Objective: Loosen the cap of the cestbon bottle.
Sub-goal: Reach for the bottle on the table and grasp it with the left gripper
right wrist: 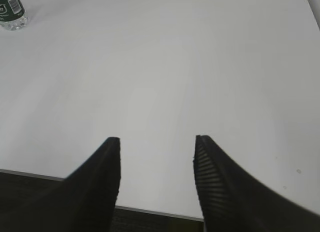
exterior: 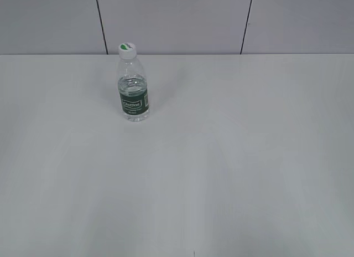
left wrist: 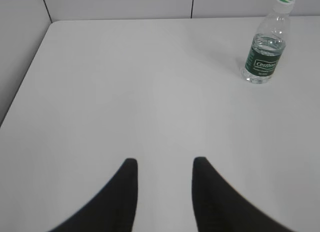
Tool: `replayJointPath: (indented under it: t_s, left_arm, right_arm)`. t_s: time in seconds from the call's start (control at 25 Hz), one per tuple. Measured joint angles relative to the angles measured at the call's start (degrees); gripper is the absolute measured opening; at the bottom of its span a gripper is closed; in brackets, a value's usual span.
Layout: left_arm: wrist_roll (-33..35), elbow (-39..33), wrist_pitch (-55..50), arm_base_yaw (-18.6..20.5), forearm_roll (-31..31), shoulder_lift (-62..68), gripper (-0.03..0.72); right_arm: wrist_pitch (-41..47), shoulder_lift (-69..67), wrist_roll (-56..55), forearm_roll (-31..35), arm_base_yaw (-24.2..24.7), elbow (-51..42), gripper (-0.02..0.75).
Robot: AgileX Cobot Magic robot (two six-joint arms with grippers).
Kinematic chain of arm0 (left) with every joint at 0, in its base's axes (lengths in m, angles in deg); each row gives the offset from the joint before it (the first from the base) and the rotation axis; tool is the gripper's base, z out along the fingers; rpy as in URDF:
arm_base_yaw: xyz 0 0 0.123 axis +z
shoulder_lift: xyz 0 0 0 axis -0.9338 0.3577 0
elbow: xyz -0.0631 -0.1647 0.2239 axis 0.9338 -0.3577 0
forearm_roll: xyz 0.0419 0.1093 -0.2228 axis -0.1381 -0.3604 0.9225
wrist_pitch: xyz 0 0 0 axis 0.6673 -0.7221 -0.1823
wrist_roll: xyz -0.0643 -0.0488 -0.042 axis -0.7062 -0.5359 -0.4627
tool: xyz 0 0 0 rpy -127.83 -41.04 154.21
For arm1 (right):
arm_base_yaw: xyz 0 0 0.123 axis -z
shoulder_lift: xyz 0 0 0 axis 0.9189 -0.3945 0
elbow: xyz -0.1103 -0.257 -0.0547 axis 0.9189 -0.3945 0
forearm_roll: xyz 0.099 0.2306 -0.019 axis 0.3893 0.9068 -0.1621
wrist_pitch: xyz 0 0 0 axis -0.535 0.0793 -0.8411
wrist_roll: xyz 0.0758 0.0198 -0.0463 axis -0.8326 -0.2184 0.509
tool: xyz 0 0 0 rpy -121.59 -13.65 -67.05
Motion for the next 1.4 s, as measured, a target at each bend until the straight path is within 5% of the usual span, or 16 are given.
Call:
replayJointPath:
  t_s: [0.6, 1.4]
  left_arm:
    - [0.00, 3.09, 10.82, 0.00, -0.97, 0.83, 0.239]
    - [0.00, 3.25, 42.81, 0.00, 3.31, 35.11, 0.239]
  right_arm:
    - [0.00, 0.00, 0.00, 0.00, 0.00, 0.00, 0.368]
    - [0.00, 0.00, -0.10, 0.00, 0.00, 0.00, 0.368]
